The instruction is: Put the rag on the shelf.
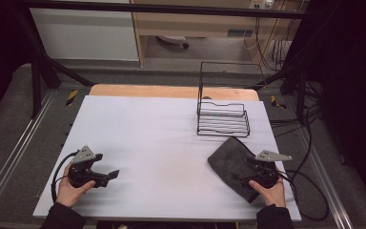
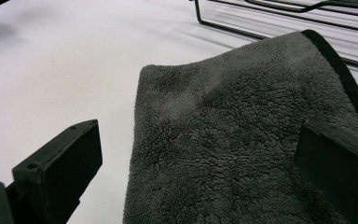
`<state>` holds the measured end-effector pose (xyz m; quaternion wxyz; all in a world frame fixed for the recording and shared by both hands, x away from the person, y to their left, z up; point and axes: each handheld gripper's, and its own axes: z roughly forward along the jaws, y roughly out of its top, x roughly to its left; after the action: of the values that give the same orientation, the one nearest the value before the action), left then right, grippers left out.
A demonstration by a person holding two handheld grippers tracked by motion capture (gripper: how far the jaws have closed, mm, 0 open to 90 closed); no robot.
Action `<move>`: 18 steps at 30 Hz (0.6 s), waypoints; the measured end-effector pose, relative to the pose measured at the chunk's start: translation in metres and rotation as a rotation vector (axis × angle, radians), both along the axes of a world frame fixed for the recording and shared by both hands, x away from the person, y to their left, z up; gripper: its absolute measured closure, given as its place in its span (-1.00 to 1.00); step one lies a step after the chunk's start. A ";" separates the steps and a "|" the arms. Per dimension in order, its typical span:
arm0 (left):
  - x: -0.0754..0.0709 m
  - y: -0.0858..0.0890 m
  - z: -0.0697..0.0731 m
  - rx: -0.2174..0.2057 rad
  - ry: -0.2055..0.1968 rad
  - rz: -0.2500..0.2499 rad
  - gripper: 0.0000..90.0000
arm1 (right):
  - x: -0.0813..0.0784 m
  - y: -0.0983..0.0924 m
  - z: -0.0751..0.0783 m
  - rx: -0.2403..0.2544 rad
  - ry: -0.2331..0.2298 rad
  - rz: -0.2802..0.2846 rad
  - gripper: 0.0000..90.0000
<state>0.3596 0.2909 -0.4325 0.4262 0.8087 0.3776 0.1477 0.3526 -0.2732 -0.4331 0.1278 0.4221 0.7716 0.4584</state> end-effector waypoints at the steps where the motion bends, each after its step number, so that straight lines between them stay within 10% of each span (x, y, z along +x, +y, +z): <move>1: 0.000 0.000 0.000 -0.002 0.002 0.001 -0.92 | 0.000 0.000 0.000 0.001 0.001 -0.002 -0.97; 18: -0.001 -0.003 -0.003 0.016 0.004 -0.005 -0.91 | 0.001 0.017 -0.001 -0.027 0.021 0.005 -0.94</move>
<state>0.3588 0.2875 -0.4359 0.4193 0.8134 0.3751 0.1480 0.3540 -0.2562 -0.4342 0.1243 0.4231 0.7802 0.4436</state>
